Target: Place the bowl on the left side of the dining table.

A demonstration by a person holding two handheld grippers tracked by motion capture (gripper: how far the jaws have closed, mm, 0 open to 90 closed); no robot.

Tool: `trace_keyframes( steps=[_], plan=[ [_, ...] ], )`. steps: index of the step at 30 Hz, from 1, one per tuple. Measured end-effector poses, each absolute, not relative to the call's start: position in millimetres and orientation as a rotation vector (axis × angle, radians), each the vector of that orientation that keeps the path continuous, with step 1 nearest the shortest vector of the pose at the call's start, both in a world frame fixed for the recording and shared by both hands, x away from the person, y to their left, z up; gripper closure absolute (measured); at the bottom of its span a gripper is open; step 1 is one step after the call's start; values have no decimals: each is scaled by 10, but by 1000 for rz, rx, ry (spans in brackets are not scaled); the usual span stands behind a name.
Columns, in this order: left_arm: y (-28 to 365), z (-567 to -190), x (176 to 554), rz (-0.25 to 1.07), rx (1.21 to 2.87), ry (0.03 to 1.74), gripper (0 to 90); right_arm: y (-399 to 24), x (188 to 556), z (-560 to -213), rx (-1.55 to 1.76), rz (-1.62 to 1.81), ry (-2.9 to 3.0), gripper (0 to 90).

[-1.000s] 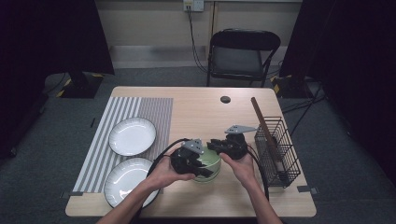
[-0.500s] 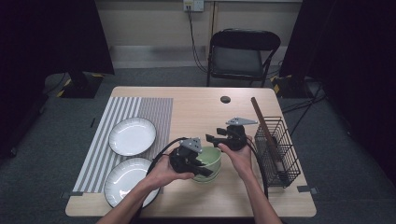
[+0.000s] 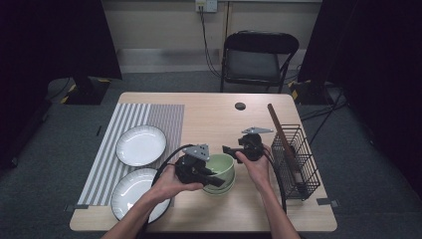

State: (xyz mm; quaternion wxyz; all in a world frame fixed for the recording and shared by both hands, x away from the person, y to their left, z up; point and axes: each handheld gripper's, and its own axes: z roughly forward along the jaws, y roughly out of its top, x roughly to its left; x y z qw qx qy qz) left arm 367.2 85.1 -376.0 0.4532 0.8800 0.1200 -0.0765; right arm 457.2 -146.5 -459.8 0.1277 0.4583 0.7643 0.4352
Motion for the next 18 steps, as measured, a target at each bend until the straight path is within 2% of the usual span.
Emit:
trace_keyframes(
  steps=[18],
  plan=[
    [1222,-3620,3738,-115,2104,384,831,-1515,4549,-4731,1364,1094,2240,188]
  ],
)
